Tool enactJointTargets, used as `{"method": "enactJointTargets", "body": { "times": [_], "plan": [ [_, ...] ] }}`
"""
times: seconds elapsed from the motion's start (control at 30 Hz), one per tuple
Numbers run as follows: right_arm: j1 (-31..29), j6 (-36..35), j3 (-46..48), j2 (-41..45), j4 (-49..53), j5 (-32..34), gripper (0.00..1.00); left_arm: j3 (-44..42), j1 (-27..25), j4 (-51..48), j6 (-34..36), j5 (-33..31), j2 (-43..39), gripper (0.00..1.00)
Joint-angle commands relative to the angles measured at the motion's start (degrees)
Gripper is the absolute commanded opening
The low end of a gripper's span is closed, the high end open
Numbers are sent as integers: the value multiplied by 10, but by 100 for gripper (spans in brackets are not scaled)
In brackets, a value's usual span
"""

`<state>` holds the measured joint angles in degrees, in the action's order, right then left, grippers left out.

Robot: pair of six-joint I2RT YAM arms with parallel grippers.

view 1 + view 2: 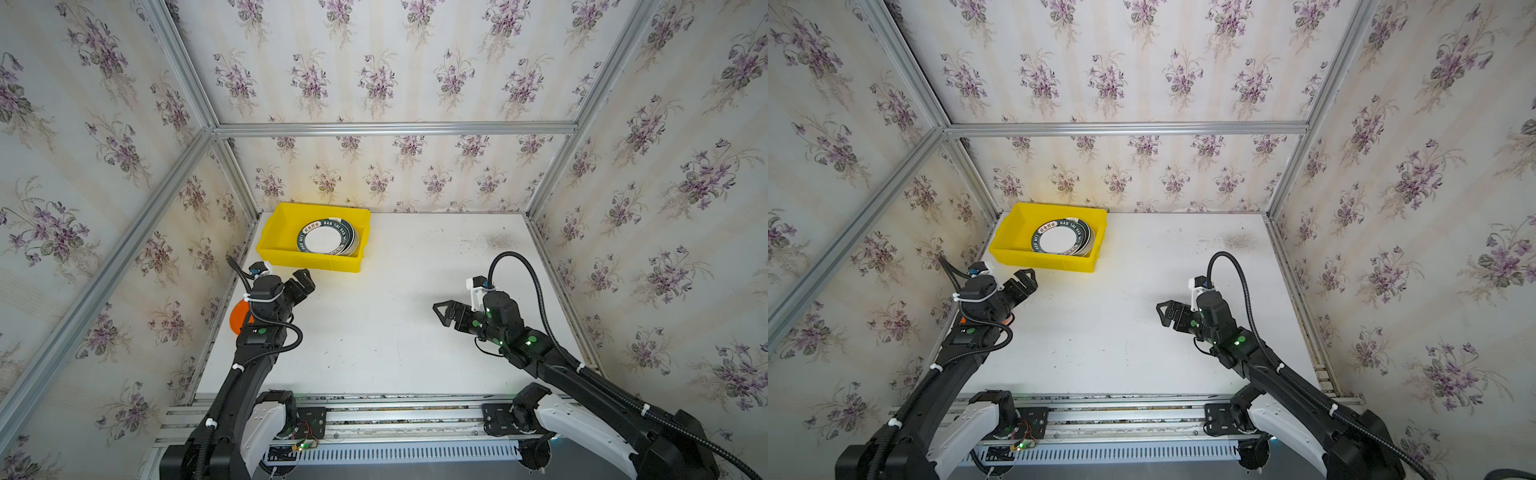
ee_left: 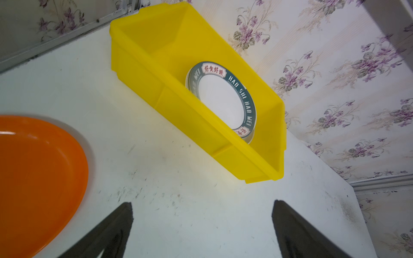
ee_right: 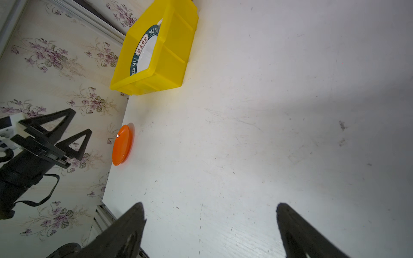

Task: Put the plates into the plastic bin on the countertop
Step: 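Move the left gripper back over the orange plate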

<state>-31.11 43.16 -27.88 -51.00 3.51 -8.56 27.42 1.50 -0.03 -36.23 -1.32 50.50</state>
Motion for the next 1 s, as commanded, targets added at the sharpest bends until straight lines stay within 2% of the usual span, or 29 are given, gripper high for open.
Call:
{"method": "enactJointTargets", "body": {
  "times": [0.0,0.17,0.4,0.53,0.7,0.83,0.97],
  "plan": [
    [-1,-46,-22,-3,10,24,94,-28,0,-18,-12,-26,-27,100],
    [-1,-79,-25,14,39,43,95,-36,1,-88,-13,-102,-37,100],
    [-1,-103,-18,38,60,60,96,-11,15,-91,-1,-115,55,100],
    [-1,-92,-5,36,47,34,96,21,57,-89,0,-78,129,100],
    [-1,-94,-5,26,56,33,96,54,89,-81,-7,-29,195,100],
    [-1,-101,-13,18,59,39,96,47,101,-50,-37,45,251,100],
    [21,-96,-22,3,57,39,96,48,101,-31,-44,76,294,100]
  ]
}}
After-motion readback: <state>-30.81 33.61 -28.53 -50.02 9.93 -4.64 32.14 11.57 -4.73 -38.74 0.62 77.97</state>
